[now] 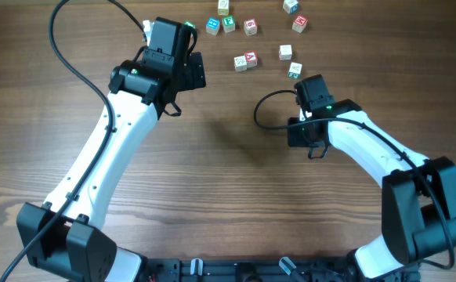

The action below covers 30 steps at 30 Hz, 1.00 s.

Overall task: Form a circle
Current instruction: 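Raise the right gripper and move it right above the arc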

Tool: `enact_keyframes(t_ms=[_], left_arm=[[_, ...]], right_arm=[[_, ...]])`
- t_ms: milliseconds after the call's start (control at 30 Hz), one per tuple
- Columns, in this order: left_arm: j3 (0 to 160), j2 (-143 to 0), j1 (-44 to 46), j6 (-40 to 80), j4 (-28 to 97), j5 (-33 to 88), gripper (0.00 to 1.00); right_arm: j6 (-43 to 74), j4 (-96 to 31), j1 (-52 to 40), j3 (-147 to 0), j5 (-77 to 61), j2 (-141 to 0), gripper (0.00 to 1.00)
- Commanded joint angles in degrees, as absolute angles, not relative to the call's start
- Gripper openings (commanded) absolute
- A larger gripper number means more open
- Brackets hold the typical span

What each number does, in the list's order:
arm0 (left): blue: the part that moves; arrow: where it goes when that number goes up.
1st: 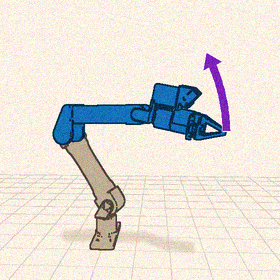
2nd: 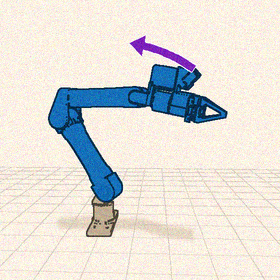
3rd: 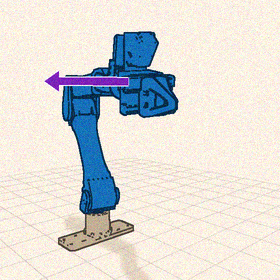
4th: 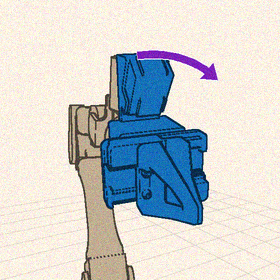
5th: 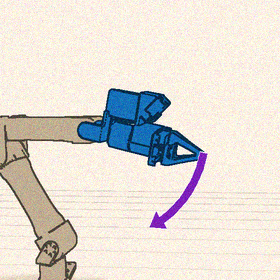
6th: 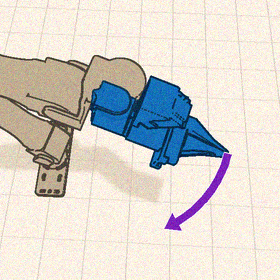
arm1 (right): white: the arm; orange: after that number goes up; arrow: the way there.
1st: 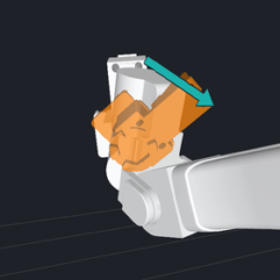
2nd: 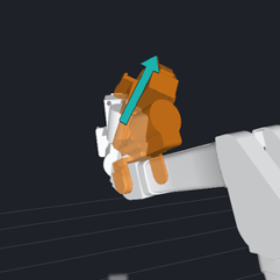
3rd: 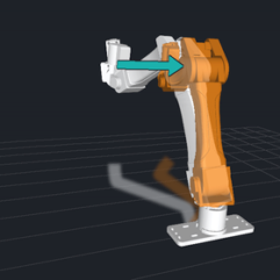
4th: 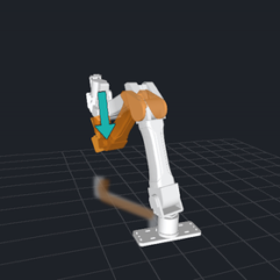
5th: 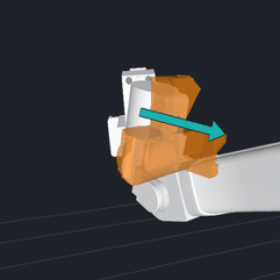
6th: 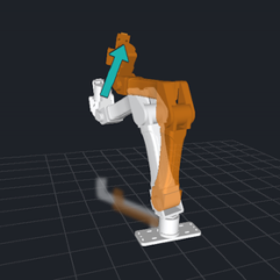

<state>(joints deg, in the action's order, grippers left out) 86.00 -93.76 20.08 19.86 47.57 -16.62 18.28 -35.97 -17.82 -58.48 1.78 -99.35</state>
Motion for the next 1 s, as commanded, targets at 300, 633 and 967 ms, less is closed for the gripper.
enact_keyframes(t_ms=[300,633,967], left_arm=[[85.8,-93.9,19.9,20.4,47.4,-16.8,1.00],[85.8,-93.9,19.9,20.4,47.4,-16.8,1.00],[85.8,-93.9,19.9,20.4,47.4,-16.7,1.00]], right_arm=[[20.1,-36.3,-18.0,-58.3,5.1,-100.1,0.04],[21.4,-36.7,-18.0,-58.3,7.0,-100.1,0.04],[16.4,-36.7,-18.0,-58.3,-12.3,-100.1,0.05]])
